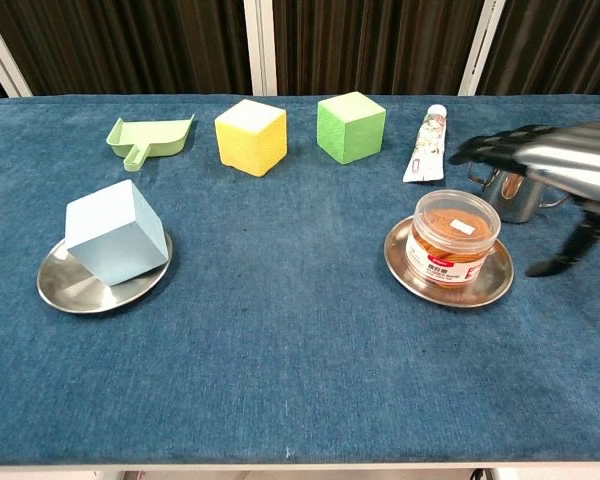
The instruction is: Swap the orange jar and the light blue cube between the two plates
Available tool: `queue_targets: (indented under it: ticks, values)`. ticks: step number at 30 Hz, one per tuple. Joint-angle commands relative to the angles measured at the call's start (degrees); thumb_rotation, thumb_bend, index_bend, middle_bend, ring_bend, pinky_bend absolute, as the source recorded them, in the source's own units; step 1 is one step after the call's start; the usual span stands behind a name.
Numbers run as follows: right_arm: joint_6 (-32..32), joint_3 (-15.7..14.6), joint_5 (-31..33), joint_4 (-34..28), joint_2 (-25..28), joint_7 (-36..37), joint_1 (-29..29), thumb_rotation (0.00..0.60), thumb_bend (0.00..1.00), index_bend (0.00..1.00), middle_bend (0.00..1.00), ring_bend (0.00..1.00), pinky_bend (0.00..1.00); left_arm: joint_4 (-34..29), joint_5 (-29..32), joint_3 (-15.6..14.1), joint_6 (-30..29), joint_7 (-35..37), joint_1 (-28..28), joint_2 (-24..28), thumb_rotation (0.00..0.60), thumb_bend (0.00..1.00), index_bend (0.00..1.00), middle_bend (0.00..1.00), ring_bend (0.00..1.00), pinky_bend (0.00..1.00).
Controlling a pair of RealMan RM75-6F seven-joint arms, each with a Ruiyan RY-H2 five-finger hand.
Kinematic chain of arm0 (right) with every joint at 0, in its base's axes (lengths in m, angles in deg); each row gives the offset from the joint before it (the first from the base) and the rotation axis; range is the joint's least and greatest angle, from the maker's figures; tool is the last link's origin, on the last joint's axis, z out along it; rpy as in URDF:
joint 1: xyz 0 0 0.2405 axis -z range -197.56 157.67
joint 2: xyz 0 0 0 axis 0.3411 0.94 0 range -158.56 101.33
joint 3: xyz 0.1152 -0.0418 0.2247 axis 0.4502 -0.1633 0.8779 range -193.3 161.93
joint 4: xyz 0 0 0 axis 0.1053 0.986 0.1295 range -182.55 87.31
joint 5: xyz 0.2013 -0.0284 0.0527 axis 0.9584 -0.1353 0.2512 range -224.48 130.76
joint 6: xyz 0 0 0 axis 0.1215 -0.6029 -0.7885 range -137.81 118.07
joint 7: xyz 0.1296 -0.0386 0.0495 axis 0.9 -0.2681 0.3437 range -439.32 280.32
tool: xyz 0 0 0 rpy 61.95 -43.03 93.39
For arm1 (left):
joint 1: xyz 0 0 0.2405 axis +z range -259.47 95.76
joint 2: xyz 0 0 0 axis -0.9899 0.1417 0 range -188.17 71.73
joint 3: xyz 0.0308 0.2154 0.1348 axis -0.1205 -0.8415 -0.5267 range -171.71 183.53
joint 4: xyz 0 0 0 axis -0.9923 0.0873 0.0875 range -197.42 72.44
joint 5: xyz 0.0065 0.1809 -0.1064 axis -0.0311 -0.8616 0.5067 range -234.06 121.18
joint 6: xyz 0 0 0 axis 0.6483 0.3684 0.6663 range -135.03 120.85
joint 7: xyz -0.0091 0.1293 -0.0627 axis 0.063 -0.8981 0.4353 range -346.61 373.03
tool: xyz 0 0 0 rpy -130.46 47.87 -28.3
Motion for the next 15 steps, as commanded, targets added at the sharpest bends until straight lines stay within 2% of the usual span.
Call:
queue_targets:
  ticks: [1,3,5,8,10,12,15]
  values:
    - [2.9,1.3,5.8,1.5,-4.0,-5.2,-4.5,0.600,0.26,0.00,0.00,0.00,0.00,0.0,0.2,0.1,0.1,0.4,-0.1,0.2,0.600,0.07,0.05,0.02,0.00,0.07]
    - [2.9,1.1,6.8,2.3,-4.6,-5.3,-5.2,0.600,0.27,0.00,0.00,0.00,0.03,0.0,0.3,0.2,0.2,0.7,-0.2,0.4,0.600,0.07,0.05,0.02,0.00,0.07]
    - [3.1,1.1,7.5,3.0,-4.9,-4.5,-5.8,0.600,0.30,0.05,0.06,0.04,0.11,0.0,0.5,0.2,0.3,1.0,-0.2,0.5,0.600,0.07,0.06,0.02,0.00,0.07]
    - [4.8,0.9,9.3,3.6,-4.9,-2.8,-7.1,0.600,0.33,0.25,0.21,0.19,0.26,-0.1,0.6,0.3,0.5,1.2,-0.3,0.6,0.600,0.07,0.05,0.02,0.00,0.07]
    - [5.1,0.7,9.2,4.1,-4.9,-1.8,-7.7,0.600,0.37,0.44,0.35,0.35,0.43,-0.2,0.6,0.3,0.5,1.3,-0.3,0.7,0.600,0.07,0.05,0.02,0.00,0.07]
    - [4.7,0.4,8.9,4.3,-4.9,-0.9,-8.1,0.600,0.39,0.57,0.47,0.48,0.55,-0.1,0.6,0.3,0.4,1.5,-0.3,0.7,0.600,0.07,0.05,0.02,0.00,0.07]
    - [2.9,0.3,7.6,4.5,-5.3,0.4,-8.2,0.600,0.42,0.68,0.56,0.58,0.64,-0.2,0.5,0.3,0.2,1.8,-0.2,0.9,0.600,0.07,0.05,0.02,0.00,0.07]
